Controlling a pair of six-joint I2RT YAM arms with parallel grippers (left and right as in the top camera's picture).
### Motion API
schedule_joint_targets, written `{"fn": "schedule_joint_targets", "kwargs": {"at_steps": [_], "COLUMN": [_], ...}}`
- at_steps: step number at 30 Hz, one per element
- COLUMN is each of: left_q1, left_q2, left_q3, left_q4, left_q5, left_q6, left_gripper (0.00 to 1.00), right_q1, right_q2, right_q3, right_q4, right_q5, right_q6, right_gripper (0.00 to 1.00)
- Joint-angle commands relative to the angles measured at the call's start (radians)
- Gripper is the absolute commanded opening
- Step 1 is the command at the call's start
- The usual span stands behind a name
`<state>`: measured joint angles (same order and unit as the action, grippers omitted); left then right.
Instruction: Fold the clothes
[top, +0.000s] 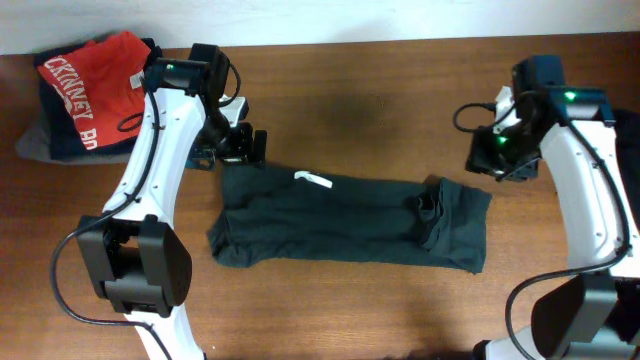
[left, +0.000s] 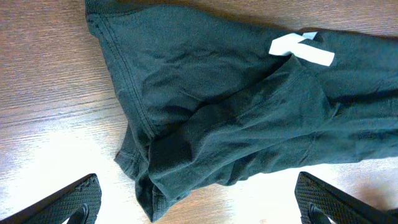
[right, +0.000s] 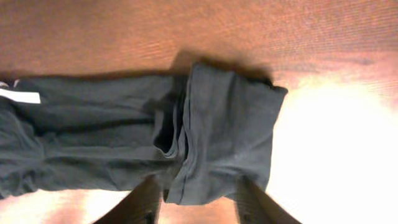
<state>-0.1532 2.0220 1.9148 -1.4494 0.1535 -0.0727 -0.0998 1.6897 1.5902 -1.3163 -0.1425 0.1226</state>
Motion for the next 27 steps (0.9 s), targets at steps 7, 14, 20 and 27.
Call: {"fn": "schedule_joint_targets", "kwargs": {"at_steps": [7, 14, 20, 27], "left_q1": [-0.002, -0.002, -0.002, -0.002], "left_q2": [-0.006, -0.006, -0.006, -0.006], "left_q3": [-0.003, -0.003, -0.003, -0.003], "left_q4": [0.000, -0.007, -0.005, -0.003], "left_q5": [0.004, 0.003, 0.003, 0.004], "left_q6": [-0.002, -0.002, -0.002, -0.002], "left_gripper": [0.99, 0.99, 0.99, 0.99], "right_q1": [0.002, 0.001, 0.002, 0.003], "right_q2": [0.005, 0.005, 0.005, 0.005], "right_q3": [-0.259, -0.463, -0.539, -0.644], "right_q4": [0.150, 0.323, 0.383, 0.480], "right_q5": [-0.129, -0.153, -0.164, -0.228], "right_q6": [-0.038, 0.017, 0.029, 0.043], "right_gripper": [0.16, 0.10, 0.10, 0.10]}}
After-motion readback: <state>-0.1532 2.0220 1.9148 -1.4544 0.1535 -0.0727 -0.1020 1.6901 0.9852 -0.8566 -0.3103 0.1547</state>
